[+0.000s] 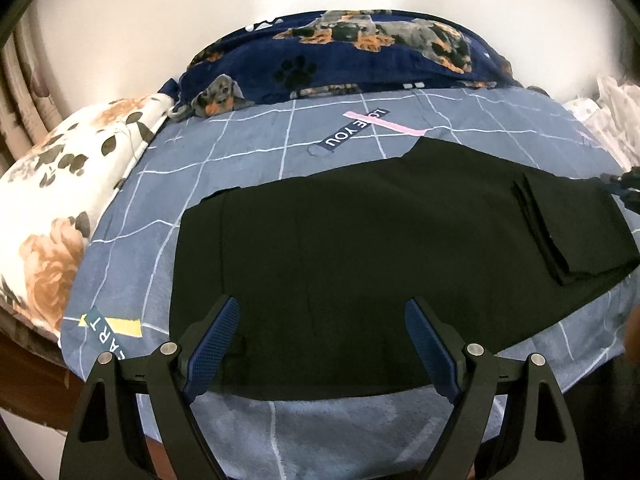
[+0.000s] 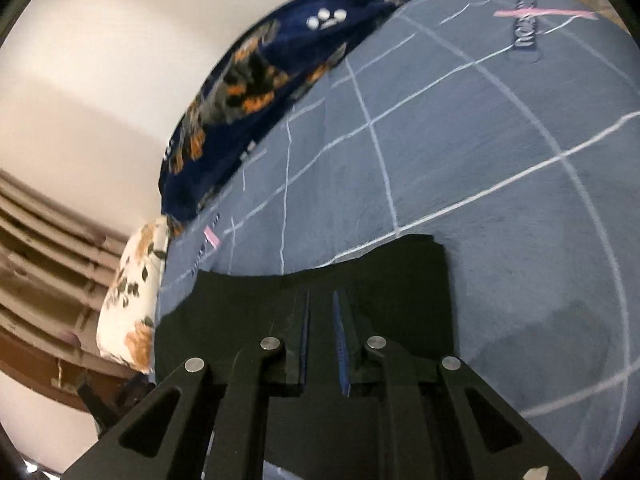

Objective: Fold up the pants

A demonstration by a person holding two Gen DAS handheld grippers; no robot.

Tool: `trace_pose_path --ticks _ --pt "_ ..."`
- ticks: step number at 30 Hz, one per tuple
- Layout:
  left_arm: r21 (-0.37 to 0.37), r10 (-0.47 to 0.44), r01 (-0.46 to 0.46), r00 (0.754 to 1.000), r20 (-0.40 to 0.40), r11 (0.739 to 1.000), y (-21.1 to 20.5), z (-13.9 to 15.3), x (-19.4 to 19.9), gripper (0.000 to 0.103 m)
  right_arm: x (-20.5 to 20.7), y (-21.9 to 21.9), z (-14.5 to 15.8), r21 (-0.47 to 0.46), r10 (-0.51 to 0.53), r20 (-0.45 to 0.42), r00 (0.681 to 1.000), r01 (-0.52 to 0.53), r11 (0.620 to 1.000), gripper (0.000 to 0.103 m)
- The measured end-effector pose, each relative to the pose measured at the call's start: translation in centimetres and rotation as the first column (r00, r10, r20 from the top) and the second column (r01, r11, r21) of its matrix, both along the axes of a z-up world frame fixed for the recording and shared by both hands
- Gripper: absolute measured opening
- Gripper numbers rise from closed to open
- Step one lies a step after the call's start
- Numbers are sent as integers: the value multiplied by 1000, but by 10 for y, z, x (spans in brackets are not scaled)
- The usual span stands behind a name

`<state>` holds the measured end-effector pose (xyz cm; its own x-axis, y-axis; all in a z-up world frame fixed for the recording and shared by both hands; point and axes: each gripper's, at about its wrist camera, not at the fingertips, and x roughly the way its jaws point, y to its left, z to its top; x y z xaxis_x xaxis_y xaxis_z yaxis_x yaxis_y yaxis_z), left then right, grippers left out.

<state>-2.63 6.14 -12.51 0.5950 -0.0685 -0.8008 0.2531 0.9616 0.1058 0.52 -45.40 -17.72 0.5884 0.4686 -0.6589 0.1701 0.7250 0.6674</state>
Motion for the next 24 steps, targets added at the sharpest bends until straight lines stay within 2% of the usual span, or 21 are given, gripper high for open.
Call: trace_pose_path --ticks 2,3,4,7,11,12,13,17,19,20,24 --pt "7 3 -3 1000 -9 1000 -1 -2 1 85 4 -2 -10 -24 -12 -36 999 11 1000 13" --pt "10 3 -3 1000 -11 1000 -1 -3 1 85 3 -7 -16 -21 -27 -50 998 26 999 3" --pt "13 3 -3 1000 -12 1000 -1 -3 1 85 0 -12 -22 -17 -51 -64 997 50 999 0" --pt "19 3 -2 1000 -18 1000 -2 -6 2 85 -10 -28 -32 54 -105 -63 993 108 993 0" --pt "23 3 -2 999 -38 1000 -3 -12 3 85 -12 -30 -31 78 -125 -57 990 130 988 0" --pt "25 2 -1 999 -39 1000 -4 -12 3 85 -11 -30 -28 104 -126 -41 991 130 986 9" --pt "27 0 1 999 -38 1000 -4 -12 3 85 -9 -29 -25 115 -126 -26 992 128 985 9" --pt "22 1 0 999 -35 1000 -4 -12 2 85 -1 -36 -22 108 -136 -24 990 138 984 9" --pt "22 3 -2 999 -34 1000 -3 -12 2 85 3 -41 -29 114 -152 -43 987 156 981 3" --pt "21 5 -4 999 -35 1000 -2 -12 2 85 4 -45 -33 127 -165 -50 985 170 977 0" --pt "18 6 -6 999 -37 1000 -1 -11 3 85 -1 -57 -51 253 -209 -77 975 222 942 0"
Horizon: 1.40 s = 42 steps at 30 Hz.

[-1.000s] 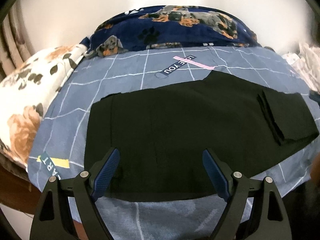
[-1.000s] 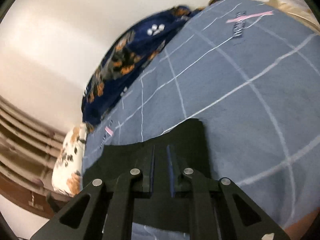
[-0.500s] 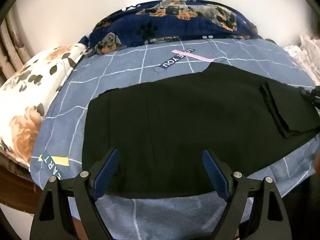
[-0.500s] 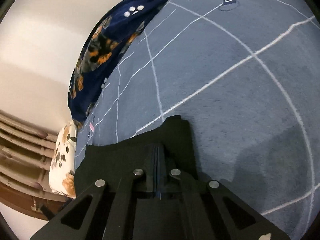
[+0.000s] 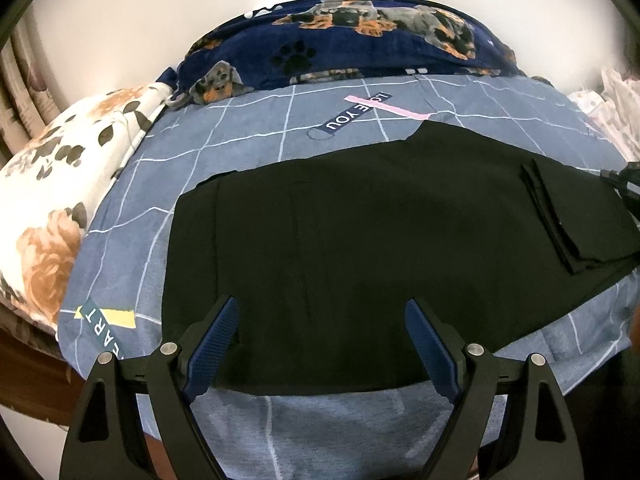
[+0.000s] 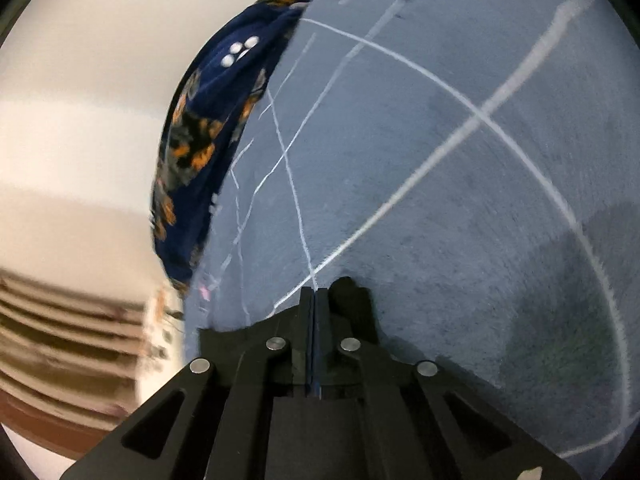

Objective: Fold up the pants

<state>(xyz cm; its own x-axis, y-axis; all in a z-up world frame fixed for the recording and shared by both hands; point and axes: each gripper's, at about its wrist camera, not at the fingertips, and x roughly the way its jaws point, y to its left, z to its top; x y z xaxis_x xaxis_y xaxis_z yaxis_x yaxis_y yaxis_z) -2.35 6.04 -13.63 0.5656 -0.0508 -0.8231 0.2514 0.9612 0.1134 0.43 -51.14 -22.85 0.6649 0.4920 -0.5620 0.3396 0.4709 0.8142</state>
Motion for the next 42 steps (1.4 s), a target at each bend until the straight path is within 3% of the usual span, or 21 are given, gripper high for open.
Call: trace_pose_path --ticks 2,3,5,9,14,17,21,30,37,39,42 --pt "3 -2 2 1000 -4 1000 0 0 0 85 -4 -1 3 3 -4 12 1000 4 1000 0" --pt "3 -4 4 1000 -4 1000 0 0 0 85 -7 0 8 7 -4 34 999 4 1000 7" --pt "0 -7 7 1000 4 1000 0 3 -1 85 -22 2 22 10 19 92 996 -20 1000 10" --pt "-15 -7 7 1000 4 1000 0 1 -1 85 -61 19 37 11 159 177 971 -163 987 10" --pt "-13 -8 8 1000 -22 1000 -3 -4 0 85 -95 44 25 -64 273 105 956 -267 961 10" --pt "-14 -9 9 1000 -7 1000 -4 -3 0 85 -107 37 7 -21 210 85 974 -209 978 0" --pt "-18 -8 8 1000 2 1000 -3 0 -1 85 -113 33 -5 16 177 95 980 -179 984 0" --pt "-47 17 -17 1000 12 999 8 10 0 85 -108 39 8 -68 212 66 975 -207 976 0" --pt "-107 95 -92 995 22 990 42 26 8 85 -90 75 57 -284 336 41 941 -312 907 18" --pt "-115 130 -127 991 25 985 56 29 12 85 -84 89 68 -299 378 58 924 -345 890 26" --pt "-115 204 -199 978 33 973 84 33 19 85 -72 119 82 -315 446 82 891 -402 860 29"
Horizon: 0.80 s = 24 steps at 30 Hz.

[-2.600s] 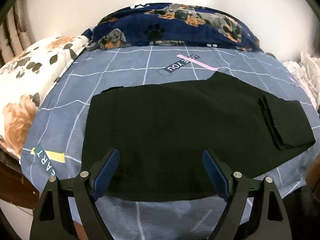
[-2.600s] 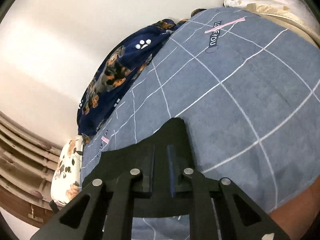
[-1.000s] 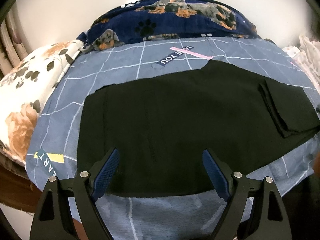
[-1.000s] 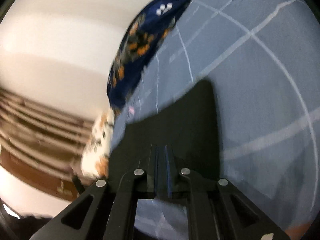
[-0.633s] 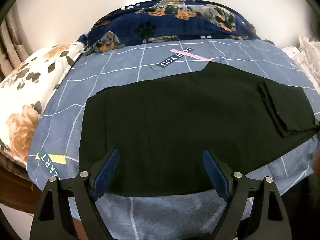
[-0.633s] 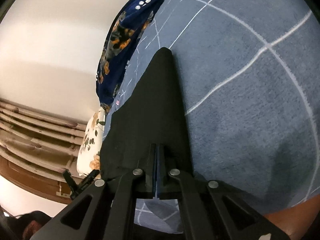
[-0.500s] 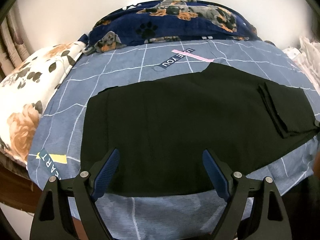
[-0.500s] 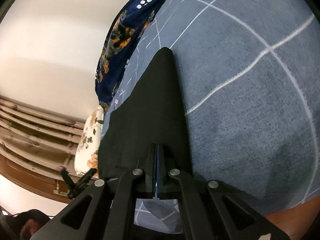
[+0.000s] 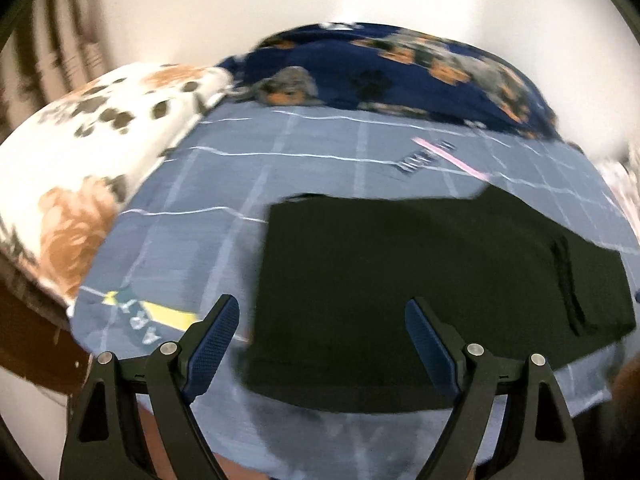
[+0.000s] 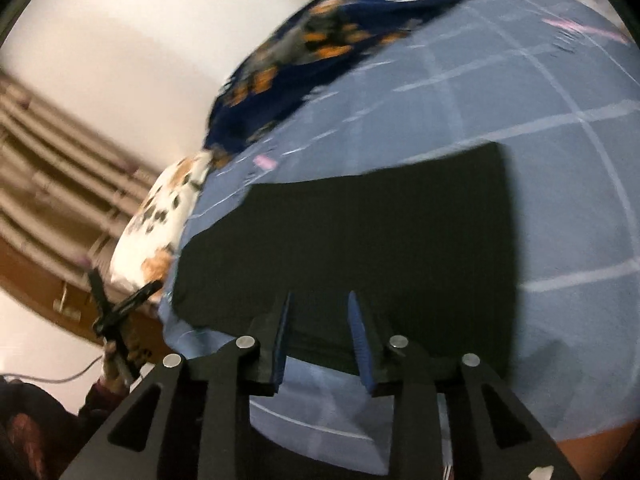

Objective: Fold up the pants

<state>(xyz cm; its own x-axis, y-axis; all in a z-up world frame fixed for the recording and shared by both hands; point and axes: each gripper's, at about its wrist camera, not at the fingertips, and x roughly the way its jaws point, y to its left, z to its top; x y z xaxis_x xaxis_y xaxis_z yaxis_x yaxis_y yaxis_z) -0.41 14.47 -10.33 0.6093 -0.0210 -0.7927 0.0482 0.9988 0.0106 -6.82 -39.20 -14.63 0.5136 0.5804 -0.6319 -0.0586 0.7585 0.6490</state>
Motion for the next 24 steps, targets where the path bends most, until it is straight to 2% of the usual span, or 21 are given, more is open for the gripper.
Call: trace_pose_path --ticks 4,8,10,12,16,21,24 --pt "-2 97 -97 995 -29 995 38 -4 11 85 22 43 11 1 69 -5 998 -69 998 36" --pt "-53 135 -139 988 -68 989 67 -13 16 85 36 80 10 113 110 -19 994 -107 988 37" --pt "-97 98 -105 992 -76 990 72 -18 16 83 37 97 5 158 131 -28 991 -125 979 41" --pt "-115 43 -53 995 -88 992 71 -22 18 80 35 111 -1 163 160 -42 986 -151 975 43" --pt "-65 -51 45 994 -101 997 61 -31 22 78 34 124 -15 129 183 -85 979 -171 977 44" --pt "-113 -156 142 979 -131 983 53 -44 31 78 34 123 -17 149 165 -92 982 -150 977 46" --pt "-80 -221 213 968 -120 974 41 -46 34 78 35 123 -19 151 168 -98 981 -152 977 47"
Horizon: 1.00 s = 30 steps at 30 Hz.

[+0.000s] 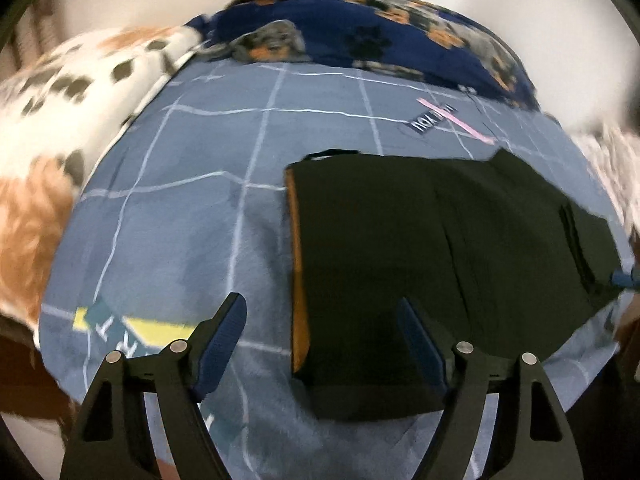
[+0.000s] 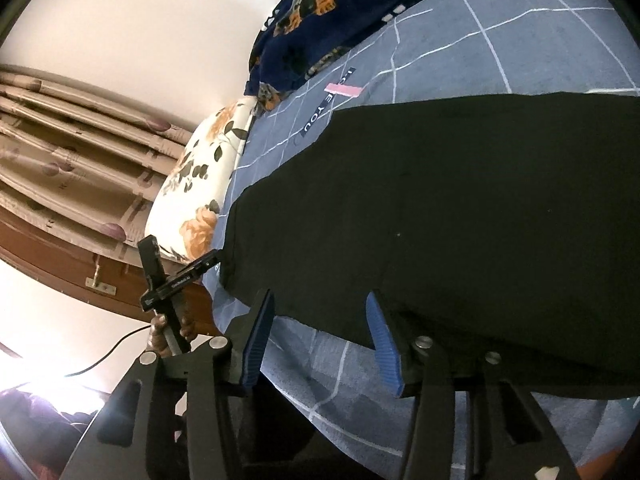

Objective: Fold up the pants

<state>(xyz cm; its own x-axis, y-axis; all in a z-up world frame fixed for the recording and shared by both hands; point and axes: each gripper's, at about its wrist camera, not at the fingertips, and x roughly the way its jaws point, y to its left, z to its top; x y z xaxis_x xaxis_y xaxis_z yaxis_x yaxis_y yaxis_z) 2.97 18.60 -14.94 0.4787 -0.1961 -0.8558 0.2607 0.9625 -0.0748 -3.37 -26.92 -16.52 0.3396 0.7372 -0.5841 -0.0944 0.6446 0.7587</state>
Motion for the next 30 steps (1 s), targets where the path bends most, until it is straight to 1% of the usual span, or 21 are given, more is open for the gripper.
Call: trace_pose_path --ticks 2,5,9,12,13,14,15,16,18,20,27,30 --pt "24 -25 25 1000 -2 999 -6 -3 4 78 1 -1 -3 2 1 -8 1000 -1 1000 47" --pt "64 -37 37 999 -1 997 -12 -7 10 78 2 4 -6 1 9 -18 1000 -9 1000 49" --pt "71 -66 66 998 5 995 -18 -11 13 78 5 10 -9 5 16 -30 999 -15 1000 52" --pt "90 -94 92 995 15 992 -25 -14 14 77 4 13 -12 5 15 -36 999 -15 1000 53" --pt "98 -104 101 994 26 990 -27 -14 13 75 5 15 -13 6 16 -40 999 -16 1000 53" --pt "96 -115 111 993 30 989 -29 -14 12 64 5 16 -14 5 18 -42 999 -18 1000 53" --pt "97 -122 119 992 29 988 -31 -14 12 60 5 17 -14 4 19 -44 999 -19 1000 55" --pt "111 -118 114 992 34 987 -33 -14 12 59 5 18 -15 3 20 -48 999 -20 1000 57" --pt "129 -125 118 991 49 985 -36 -12 11 47 5 20 -18 8 20 -53 998 -19 1000 59" --pt "153 -127 116 990 62 981 -39 -11 9 42 6 21 -19 9 21 -56 998 -20 1000 59" --pt "197 -128 110 989 77 974 -44 -11 8 41 7 26 -23 11 30 -65 997 -29 1000 59" --pt "197 -128 110 989 77 974 -44 -11 9 41 7 26 -23 12 30 -65 997 -29 999 61"
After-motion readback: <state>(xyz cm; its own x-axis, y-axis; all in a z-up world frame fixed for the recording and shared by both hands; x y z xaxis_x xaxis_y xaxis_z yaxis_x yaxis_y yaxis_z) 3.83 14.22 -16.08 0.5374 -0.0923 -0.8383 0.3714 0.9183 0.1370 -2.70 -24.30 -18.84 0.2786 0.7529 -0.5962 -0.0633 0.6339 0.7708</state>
